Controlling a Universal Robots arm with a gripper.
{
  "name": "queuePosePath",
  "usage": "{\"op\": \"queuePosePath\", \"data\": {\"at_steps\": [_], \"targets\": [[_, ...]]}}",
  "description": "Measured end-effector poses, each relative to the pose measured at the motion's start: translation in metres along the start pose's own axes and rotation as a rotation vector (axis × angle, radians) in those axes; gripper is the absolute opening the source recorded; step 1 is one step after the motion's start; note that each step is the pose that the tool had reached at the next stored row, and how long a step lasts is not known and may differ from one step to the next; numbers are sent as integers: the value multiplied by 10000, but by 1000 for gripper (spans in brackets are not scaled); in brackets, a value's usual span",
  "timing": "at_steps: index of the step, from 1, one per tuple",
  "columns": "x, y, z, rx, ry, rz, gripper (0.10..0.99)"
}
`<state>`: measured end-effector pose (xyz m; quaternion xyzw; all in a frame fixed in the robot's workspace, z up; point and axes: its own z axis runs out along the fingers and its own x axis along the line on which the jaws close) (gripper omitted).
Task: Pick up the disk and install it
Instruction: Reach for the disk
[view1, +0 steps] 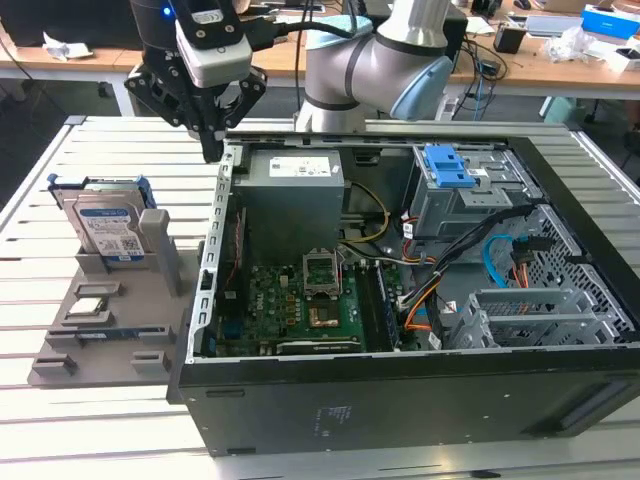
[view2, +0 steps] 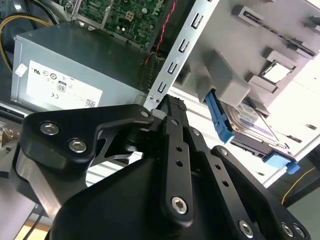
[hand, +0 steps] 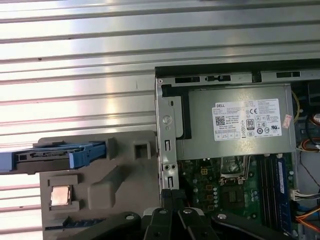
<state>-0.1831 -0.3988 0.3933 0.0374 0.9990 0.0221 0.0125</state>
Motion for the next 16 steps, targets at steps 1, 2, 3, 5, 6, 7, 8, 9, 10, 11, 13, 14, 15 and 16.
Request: {"op": "queuePosePath", "data": {"at_steps": [1, 2, 3, 5, 6, 7, 8, 9, 10, 11, 13, 14, 15, 16], "targets": [[44, -3, -1, 0, 0, 0, 106], [60, -5, -2, 0, 0, -1, 106], [75, -6, -2, 0, 0, 0, 106], [125, -9, -3, 0, 1, 0, 106], [149, -11, -4, 1, 0, 0, 106], [176, -13, -5, 1, 0, 0, 106], [201, -15, -6, 1, 1, -1, 106], [236, -18, -6, 1, 0, 0, 106], [251, -19, -7, 0, 0, 0, 106], [266, -20, -7, 0, 0, -1, 106], [296, -22, -8, 1, 1, 1, 106], [317, -24, -8, 0, 0, 1, 106], [341, -25, -9, 0, 1, 0, 106], [365, -27, -10, 1, 1, 0, 106]]}}
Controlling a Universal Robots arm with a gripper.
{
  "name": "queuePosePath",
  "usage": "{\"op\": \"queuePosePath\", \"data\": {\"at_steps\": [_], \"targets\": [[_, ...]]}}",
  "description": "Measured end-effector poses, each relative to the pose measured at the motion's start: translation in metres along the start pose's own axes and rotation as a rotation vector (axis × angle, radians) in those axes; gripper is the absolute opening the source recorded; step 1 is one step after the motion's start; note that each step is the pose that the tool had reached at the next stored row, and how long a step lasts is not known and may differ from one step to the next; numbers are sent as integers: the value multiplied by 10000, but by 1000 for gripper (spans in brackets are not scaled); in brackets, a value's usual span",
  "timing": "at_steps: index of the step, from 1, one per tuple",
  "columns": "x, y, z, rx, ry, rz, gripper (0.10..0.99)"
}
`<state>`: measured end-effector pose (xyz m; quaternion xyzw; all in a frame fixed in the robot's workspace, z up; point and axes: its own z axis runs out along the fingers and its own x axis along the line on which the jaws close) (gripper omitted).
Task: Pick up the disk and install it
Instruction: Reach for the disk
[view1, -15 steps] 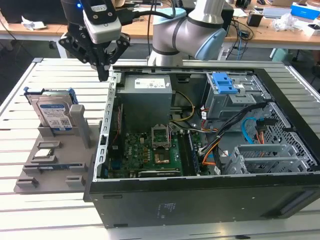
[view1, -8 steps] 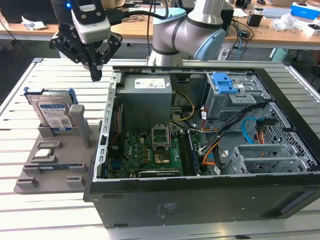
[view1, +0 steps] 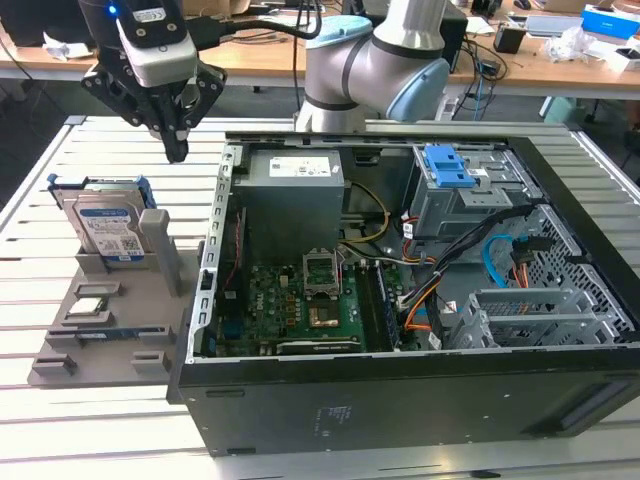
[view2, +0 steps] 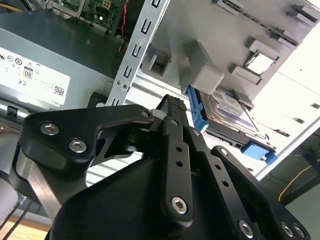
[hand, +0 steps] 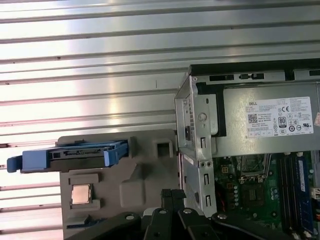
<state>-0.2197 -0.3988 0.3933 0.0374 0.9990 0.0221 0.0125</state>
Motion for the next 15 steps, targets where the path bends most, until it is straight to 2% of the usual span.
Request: {"op": "queuePosePath", "data": {"at_steps": [11, 15], "targets": [[194, -14, -5, 0, -1, 1, 106], [305, -23, -8, 0, 0, -1, 106]]}}
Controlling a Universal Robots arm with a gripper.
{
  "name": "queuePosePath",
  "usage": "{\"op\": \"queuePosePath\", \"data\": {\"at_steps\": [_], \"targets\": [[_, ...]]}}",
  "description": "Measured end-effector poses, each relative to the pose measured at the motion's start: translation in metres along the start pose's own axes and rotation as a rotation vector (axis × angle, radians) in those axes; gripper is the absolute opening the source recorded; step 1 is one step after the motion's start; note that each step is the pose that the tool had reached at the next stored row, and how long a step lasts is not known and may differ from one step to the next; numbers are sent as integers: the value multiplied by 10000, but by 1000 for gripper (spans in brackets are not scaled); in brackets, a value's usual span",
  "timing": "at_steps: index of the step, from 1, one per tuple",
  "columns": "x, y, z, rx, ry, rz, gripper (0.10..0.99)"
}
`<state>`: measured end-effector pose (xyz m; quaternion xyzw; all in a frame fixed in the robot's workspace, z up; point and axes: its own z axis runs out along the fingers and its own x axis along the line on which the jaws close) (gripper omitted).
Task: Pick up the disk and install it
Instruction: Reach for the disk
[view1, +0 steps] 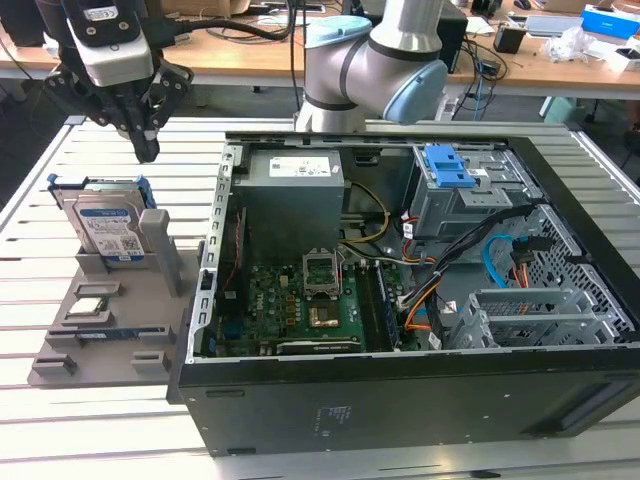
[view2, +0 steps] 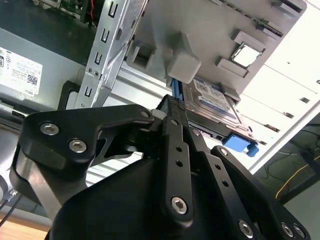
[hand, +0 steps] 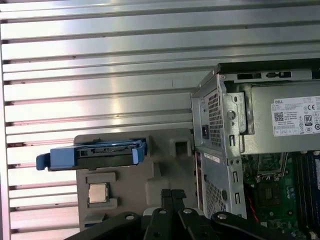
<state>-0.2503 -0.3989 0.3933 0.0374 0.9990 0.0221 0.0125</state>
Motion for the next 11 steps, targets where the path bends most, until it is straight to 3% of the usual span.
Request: {"op": "queuePosePath", "data": {"at_steps": [5, 11], "targets": [[117, -9, -3, -1, -1, 1, 106], [320, -24, -8, -1, 0, 1, 106]]}}
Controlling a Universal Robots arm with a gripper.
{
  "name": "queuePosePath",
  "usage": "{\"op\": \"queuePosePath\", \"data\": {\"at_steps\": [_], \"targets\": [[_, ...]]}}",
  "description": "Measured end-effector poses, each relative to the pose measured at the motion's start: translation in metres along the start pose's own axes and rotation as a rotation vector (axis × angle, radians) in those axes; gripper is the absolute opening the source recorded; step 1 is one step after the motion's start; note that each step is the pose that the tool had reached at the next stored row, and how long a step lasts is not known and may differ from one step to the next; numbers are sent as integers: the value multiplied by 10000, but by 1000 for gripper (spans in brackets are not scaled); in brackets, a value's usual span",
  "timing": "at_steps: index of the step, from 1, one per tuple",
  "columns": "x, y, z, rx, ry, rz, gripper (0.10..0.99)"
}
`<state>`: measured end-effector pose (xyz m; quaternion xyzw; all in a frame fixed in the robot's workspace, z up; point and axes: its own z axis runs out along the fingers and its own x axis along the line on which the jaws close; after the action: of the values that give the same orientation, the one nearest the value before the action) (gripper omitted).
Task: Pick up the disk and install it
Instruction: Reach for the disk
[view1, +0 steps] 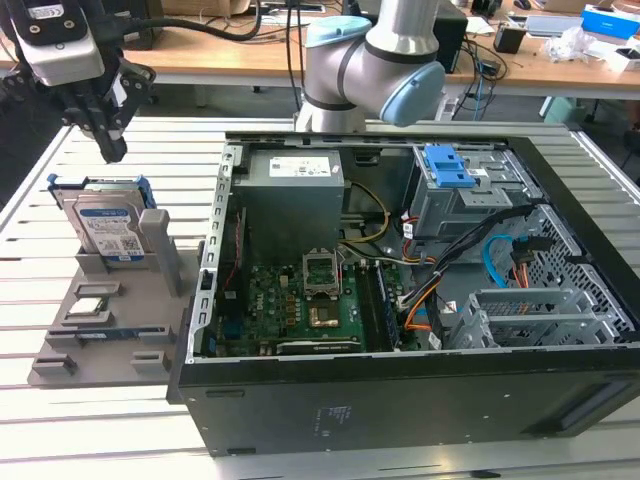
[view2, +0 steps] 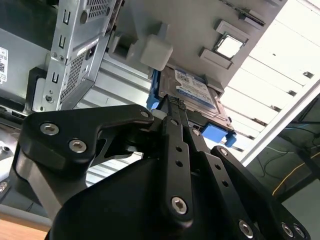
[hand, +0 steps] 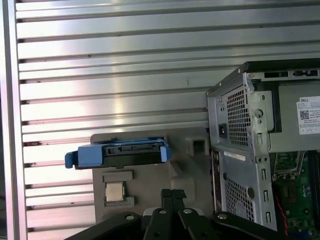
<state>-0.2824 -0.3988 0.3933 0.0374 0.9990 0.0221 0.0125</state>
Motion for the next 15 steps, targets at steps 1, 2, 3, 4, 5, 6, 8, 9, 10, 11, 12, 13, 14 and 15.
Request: {"op": "queuePosePath", "data": {"at_steps": [1, 2, 3, 4, 5, 6, 8, 9, 10, 11, 12, 13, 14, 15], "targets": [[27, -2, 0, 0, -1, -1, 106], [47, -4, -1, 0, -1, -1, 106], [66, -5, -2, 0, -1, -2, 106], [93, -7, -3, 0, 0, -1, 106], [126, -10, -3, 0, 0, -1, 106], [155, -12, -4, 0, 0, 0, 106], [188, -14, -5, 0, 0, 0, 106], [222, -17, -6, 0, 0, -1, 106], [252, -19, -6, 0, 0, 0, 106], [291, -22, -8, 1, 0, -1, 106], [315, -24, -9, 1, 0, -2, 106], [331, -25, -9, 0, 0, -1, 106], [355, -27, -10, 1, 0, -1, 106], [373, -28, -10, 0, 0, -2, 106]]}}
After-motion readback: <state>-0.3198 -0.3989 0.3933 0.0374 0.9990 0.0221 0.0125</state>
